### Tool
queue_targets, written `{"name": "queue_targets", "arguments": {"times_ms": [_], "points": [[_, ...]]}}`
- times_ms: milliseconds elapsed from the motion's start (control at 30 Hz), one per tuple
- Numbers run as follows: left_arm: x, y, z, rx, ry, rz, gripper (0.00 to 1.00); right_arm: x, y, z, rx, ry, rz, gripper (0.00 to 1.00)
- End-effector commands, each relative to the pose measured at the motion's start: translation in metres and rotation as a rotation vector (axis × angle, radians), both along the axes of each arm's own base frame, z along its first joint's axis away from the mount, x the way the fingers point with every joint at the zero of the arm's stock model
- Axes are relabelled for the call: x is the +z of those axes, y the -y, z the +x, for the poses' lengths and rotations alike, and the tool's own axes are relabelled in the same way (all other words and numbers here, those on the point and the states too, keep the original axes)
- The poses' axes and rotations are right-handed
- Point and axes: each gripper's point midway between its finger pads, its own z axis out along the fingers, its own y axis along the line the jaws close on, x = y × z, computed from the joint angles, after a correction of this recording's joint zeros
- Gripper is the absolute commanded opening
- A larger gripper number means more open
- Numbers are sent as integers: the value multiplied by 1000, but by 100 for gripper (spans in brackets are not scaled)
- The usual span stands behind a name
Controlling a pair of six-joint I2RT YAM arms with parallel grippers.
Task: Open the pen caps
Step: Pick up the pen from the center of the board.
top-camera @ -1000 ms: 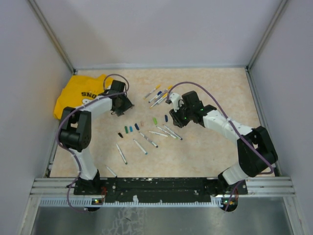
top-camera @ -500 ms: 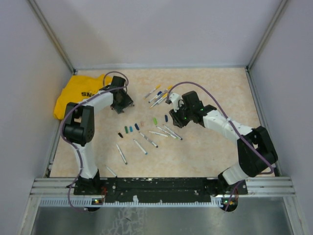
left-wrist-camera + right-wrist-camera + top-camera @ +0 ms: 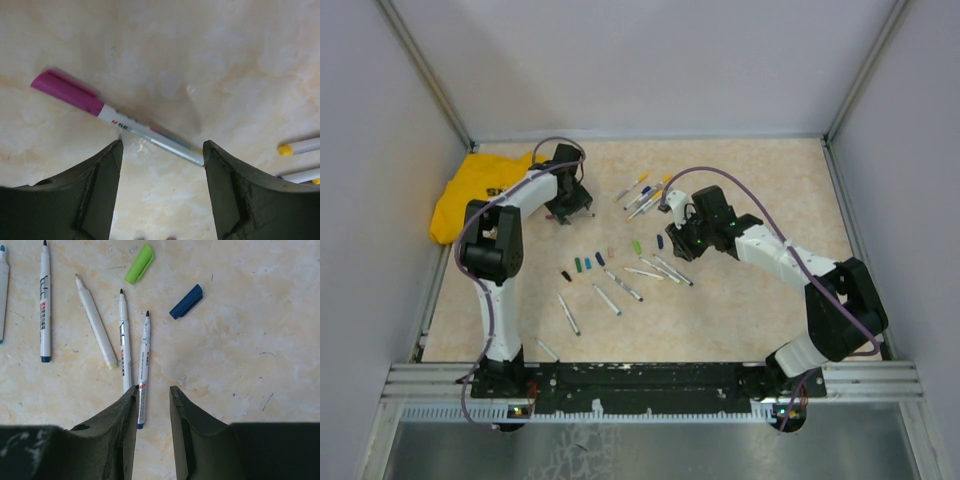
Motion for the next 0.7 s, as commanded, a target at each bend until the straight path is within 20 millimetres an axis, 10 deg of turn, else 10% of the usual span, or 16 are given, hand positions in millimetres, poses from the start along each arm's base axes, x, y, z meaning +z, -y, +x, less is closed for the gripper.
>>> {"name": "queue_targets", "arguments": {"times_ms": [0,267,667], "points": [[-26,-16,-17,21,-166,87,70,20,-4,7,17,58,38,31],[-38,-17,-24,-2,-239,106,66,21,-5,5,24,56,43,31],[-33,-31,-68,-107,-199,136,20,20,-8,3,36,49,46,31]]}}
